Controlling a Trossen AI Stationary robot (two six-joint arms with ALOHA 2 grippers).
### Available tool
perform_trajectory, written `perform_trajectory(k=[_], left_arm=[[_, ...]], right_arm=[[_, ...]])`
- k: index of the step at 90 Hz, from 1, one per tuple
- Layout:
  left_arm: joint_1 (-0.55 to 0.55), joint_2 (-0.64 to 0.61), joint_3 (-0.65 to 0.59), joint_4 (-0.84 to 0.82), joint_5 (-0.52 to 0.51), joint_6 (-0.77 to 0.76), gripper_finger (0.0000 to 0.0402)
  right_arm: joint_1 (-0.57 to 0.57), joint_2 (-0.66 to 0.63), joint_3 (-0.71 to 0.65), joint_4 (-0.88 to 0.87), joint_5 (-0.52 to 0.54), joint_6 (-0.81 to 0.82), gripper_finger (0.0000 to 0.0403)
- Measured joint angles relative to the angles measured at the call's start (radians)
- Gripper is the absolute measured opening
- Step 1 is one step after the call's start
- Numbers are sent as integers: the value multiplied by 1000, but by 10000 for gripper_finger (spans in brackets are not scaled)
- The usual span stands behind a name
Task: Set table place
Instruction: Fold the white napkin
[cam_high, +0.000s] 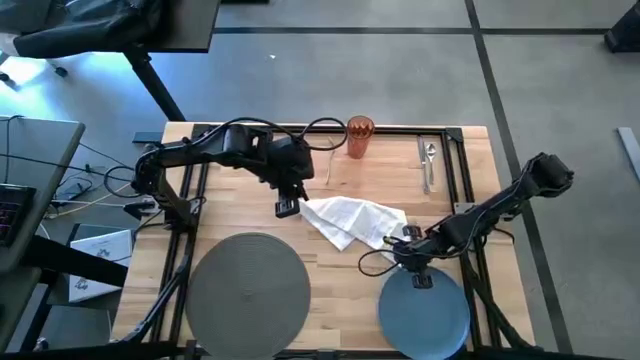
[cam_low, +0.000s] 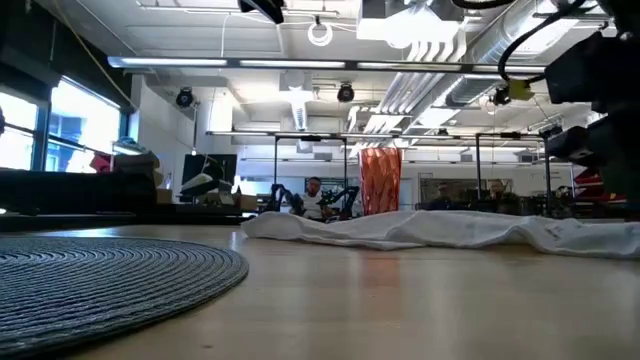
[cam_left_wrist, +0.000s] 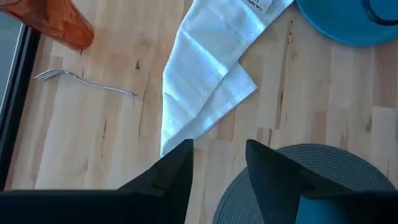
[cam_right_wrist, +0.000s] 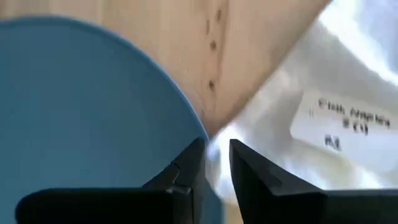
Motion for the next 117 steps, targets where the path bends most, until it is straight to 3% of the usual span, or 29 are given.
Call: perform_trajectory(k=[56,78,107,117], left_arm=[[0,0,0,0,-3,4,133],[0,0,0,0,-3,9,133],[0,0,0,10,-8,17,133],[0,0,0,44,-8,20,133]], right_arm=[[0,0,-6,-73,-33,-89,72],[0,0,4,-119,-18,-78,6],[-69,0,240,-404,131,-141,0],[-104,-2,316,-412,167,-150,0]])
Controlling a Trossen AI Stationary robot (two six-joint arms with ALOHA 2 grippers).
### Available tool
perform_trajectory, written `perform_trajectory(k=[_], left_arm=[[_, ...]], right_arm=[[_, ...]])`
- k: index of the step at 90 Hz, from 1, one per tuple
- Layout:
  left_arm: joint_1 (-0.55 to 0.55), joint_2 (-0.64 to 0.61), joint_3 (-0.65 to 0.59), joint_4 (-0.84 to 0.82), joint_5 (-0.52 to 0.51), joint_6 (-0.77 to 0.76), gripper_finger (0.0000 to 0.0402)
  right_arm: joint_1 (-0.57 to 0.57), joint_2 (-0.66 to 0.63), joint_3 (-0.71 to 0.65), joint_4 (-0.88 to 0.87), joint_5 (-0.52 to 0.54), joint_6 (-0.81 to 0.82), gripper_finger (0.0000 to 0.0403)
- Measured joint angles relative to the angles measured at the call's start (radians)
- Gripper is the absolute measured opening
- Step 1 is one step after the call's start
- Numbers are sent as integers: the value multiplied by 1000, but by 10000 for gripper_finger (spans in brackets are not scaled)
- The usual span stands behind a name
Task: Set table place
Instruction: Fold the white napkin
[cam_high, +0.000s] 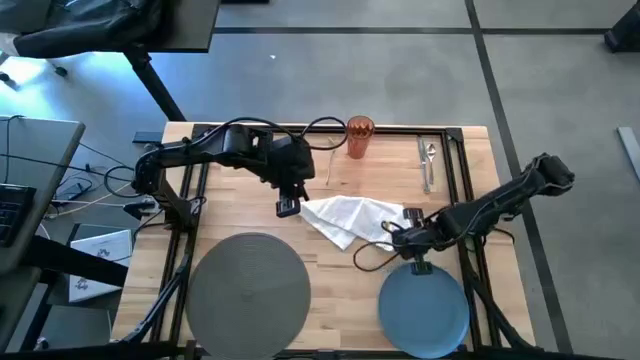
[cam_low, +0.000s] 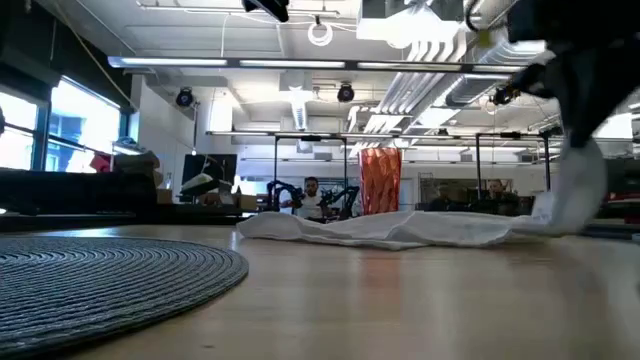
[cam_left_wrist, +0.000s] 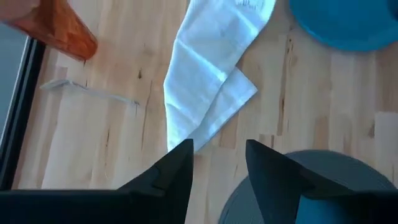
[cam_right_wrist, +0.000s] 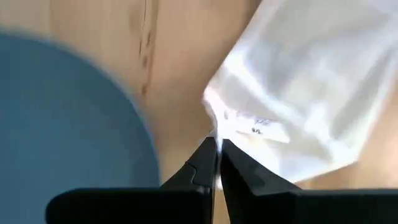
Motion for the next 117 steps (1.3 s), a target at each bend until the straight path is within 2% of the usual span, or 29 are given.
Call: perform_trajectory(k=[7,29,43,78,117], left_arm=[[0,0,0,33,-2,15,133],[0,0,0,54,-2,25,133],[0,0,0,54,6,25,133],[0,0,0,53,12,24,133],[0,0,0,53,11,23,133]], right_arm=[[-16,0,-21,50,-9,8,0],[-24,2,-228,187,-166,115,0],[-24,2,-300,268,-244,150,2],[-26,2,-309,288,-266,146,87],[-26,2,-309,196,-263,103,85]])
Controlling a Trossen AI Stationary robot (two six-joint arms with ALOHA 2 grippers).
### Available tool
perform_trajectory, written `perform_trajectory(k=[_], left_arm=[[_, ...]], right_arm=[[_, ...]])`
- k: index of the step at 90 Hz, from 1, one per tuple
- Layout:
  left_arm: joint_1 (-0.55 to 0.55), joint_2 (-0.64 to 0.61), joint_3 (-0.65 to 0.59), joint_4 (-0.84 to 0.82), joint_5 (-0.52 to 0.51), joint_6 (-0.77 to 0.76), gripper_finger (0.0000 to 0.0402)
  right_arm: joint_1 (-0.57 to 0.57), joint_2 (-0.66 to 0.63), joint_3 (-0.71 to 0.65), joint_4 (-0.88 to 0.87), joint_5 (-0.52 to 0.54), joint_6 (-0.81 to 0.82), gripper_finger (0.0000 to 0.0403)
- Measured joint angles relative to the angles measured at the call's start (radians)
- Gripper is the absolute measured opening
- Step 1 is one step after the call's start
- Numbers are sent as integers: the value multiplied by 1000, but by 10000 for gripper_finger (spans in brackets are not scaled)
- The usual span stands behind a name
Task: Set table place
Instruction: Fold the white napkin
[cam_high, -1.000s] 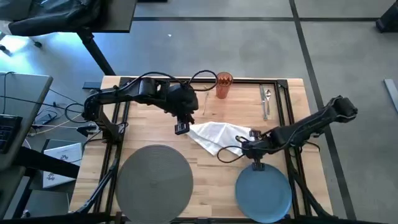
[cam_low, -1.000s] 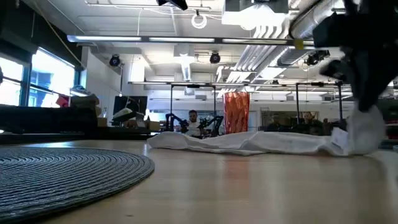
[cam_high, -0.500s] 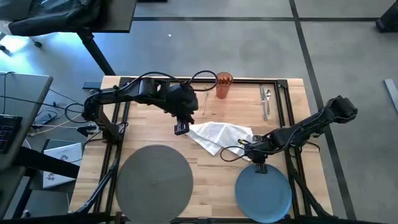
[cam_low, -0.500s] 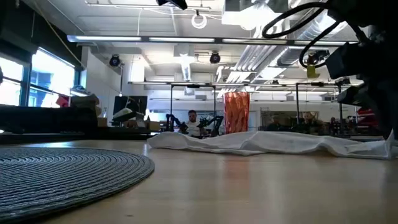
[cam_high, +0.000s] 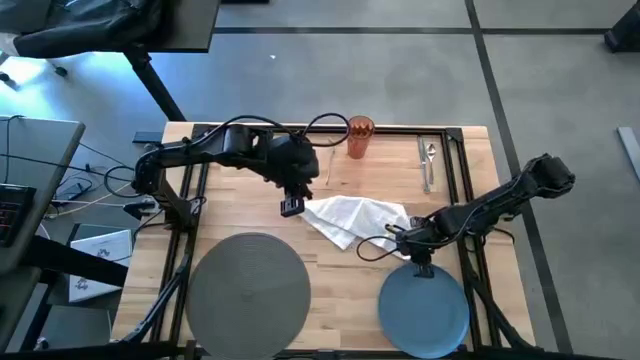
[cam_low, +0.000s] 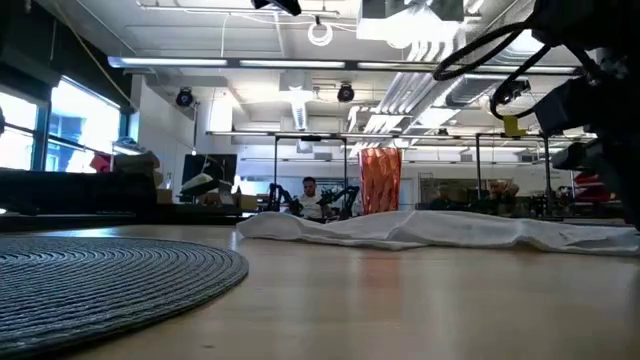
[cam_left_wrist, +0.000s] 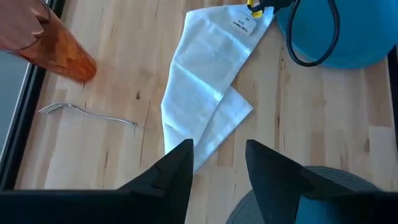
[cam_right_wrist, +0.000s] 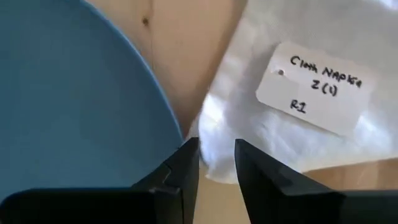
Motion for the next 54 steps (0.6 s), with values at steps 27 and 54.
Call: perform_trajectory(k=[27,54], left_arm=[[0,0,0,0,0,1,133],[6,7,0,47,-2,-16,133]], right_arm=[[0,0,11,-35,8,-35,5],[-97,0,361,-317,270,-63,0]])
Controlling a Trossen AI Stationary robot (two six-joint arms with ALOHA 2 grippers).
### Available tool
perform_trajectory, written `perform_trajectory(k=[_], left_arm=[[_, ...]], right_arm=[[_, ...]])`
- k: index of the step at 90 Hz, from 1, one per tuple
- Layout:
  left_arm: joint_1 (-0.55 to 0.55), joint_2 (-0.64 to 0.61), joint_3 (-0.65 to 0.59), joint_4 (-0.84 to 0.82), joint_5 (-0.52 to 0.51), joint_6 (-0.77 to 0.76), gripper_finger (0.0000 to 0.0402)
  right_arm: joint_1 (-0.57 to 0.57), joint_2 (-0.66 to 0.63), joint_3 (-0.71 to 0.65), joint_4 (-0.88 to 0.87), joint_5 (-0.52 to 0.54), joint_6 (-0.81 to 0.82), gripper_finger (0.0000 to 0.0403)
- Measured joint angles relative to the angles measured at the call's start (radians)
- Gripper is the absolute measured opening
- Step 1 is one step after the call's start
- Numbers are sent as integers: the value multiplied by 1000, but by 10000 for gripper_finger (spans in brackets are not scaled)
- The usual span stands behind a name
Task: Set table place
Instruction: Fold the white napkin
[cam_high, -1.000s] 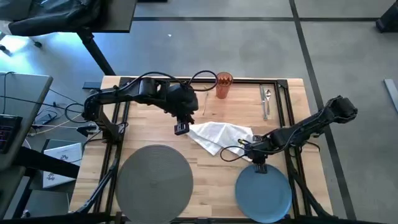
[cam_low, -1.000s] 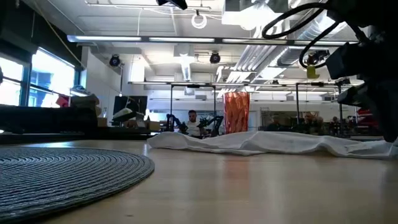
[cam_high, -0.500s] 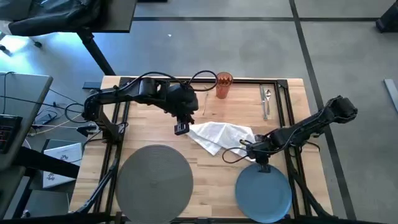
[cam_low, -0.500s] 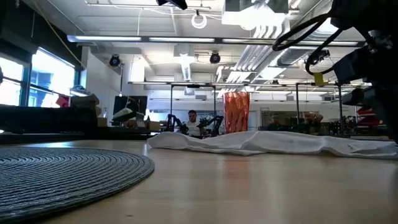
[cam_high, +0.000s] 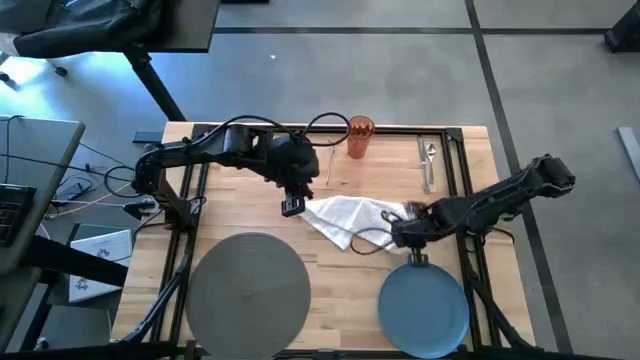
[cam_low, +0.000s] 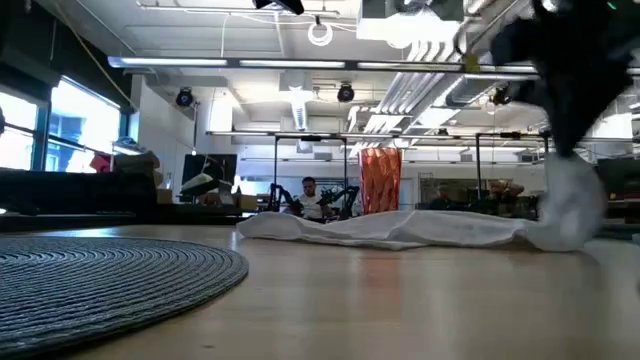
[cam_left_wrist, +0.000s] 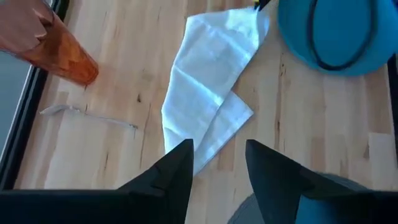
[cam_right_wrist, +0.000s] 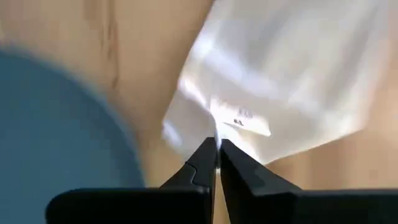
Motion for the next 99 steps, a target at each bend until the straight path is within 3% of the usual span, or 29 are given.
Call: perform_trajectory(k=[25,39,55,76,99], left_arm=[[1,11,0,205,-1,74,133],[3,27,0,386,-19,133,133],[7,43,0,594,-33,192,133],[8,82,0,738,-30,259,135],[8,192,0,728,11,239,156]], right_arm=[[-110,0,446,-198,232,-34,0],[-129,0,654,-190,259,-126,0],[-148,0,848,-192,221,-216,0],[-167,0,998,-191,182,-233,0],[-167,0,1021,-193,149,-227,0]])
